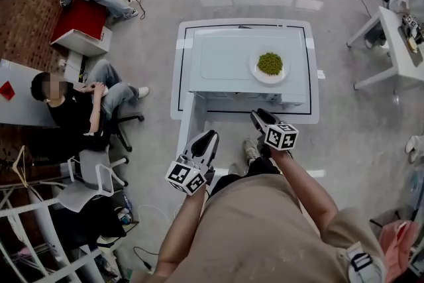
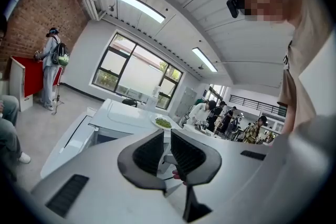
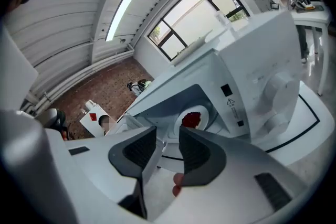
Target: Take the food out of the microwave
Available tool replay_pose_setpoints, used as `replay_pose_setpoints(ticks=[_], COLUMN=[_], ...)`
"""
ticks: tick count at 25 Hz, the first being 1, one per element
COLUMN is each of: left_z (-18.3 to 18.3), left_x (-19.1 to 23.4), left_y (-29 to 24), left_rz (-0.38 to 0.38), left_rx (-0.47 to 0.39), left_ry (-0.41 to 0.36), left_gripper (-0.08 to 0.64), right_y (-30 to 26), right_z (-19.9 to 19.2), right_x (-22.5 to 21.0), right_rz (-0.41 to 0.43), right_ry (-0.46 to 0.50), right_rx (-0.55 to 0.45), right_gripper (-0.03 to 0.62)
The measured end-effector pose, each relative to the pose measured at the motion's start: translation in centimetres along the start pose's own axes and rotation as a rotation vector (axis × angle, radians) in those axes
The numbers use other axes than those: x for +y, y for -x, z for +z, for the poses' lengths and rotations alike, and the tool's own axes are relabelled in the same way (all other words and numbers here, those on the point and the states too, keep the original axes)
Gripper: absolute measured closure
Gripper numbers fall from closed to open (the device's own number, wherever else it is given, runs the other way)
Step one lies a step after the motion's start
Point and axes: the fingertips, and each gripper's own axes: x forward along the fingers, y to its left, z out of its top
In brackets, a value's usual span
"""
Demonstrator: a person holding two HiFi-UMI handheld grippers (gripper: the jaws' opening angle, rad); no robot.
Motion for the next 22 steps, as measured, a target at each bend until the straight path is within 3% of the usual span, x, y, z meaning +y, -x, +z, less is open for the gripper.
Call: replay_pose_setpoints(ticks=[8,18,22], left_z=[-0.4,-0.8,-0.7], left_x=[2.0,3.5,4.0], left_y=[-3.3,-4.1,-3.4], left_rz=[0.090,0.121,0.130], left_rx=[0.023,0.068,0.073], left_ry=[-0.004,-0.013,-0.022], left_gripper=[0.531,0.531,0.531], right_y=[-6.2,-10.8,-11.9], right_z=[-1.2,-2.2,-2.8], right_x=[-5.3,-8.9,-9.7], right_rz=[-0.046,-0.101,-0.130], right_ry=[-0.019,-0.204,-0.215], right_rx=[0.030,-0.005,0.010], right_gripper=[0.468,0.468,0.468])
